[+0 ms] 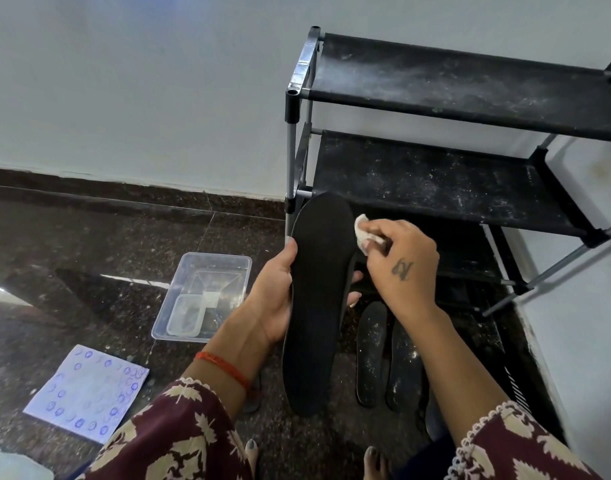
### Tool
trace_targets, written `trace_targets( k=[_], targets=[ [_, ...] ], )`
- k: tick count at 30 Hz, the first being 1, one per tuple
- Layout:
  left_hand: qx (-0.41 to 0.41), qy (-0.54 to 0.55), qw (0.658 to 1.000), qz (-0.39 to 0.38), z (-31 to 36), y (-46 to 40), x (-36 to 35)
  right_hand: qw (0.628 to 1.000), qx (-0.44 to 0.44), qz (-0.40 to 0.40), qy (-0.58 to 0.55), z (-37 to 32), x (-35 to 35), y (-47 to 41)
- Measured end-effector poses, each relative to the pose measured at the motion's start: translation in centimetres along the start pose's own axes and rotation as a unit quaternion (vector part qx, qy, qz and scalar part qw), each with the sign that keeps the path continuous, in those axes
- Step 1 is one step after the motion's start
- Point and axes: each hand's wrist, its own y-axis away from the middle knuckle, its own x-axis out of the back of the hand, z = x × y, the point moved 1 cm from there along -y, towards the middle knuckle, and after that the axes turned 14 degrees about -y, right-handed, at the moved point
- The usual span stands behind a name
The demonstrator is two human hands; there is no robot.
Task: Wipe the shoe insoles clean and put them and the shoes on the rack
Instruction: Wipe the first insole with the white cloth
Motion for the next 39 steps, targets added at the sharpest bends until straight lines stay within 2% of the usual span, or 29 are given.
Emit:
trace_targets(
  k=[4,6,14,17,19,21,25,29,32,35,37,39],
  targets=[
    [-0.014,0.027,0.999,-0.021,0.3,0.0,0.5,0.98,-0.051,-0.039,-0.189,-1.4,0.5,0.0],
    [-0.023,0.031,0.999,-0.021,0.5,0.1,0.6,0.967,-0.049,-0.067,-0.24,-2.1,0.6,0.2],
    [-0.053,0.033,0.998,0.011,0.8,-0.1,0.8,0.978,-0.017,-0.063,-0.196,-1.8,0.7,0.1],
    [-0.07,0.028,0.996,0.042,0.9,-0.1,0.8,0.96,-0.018,-0.192,-0.205,-2.2,0.7,0.5],
    [-0.074,0.017,0.995,0.059,0.9,-0.2,0.8,0.943,-0.017,-0.285,-0.169,-2.4,0.3,1.2],
    [-0.067,0.004,0.995,0.07,0.7,-0.4,1.0,0.943,0.017,-0.315,-0.102,-2.2,-0.1,1.4],
    [-0.049,-0.005,0.996,0.07,0.6,-0.4,1.0,0.967,0.04,-0.245,-0.054,-1.3,-0.2,1.0],
    [-0.042,0.02,0.999,0.026,0.6,-0.1,0.6,0.995,0.049,-0.082,0.01,-0.2,0.0,0.3],
    [-0.062,0.019,0.998,0.011,0.6,0.1,0.6,0.998,0.021,-0.016,-0.06,-0.4,0.3,-0.1],
    [-0.082,0.014,0.996,0.014,0.9,0.4,0.4,0.988,0.051,-0.09,-0.114,-1.2,-0.1,0.5],
    [-0.085,-0.006,0.996,0.024,1.0,0.5,0.3,0.977,0.095,-0.164,-0.097,-1.6,-0.6,1.1],
    [-0.08,-0.026,0.996,0.036,0.9,0.5,0.3,0.971,0.115,-0.194,-0.074,-1.5,-1.1,1.4]
  ],
)
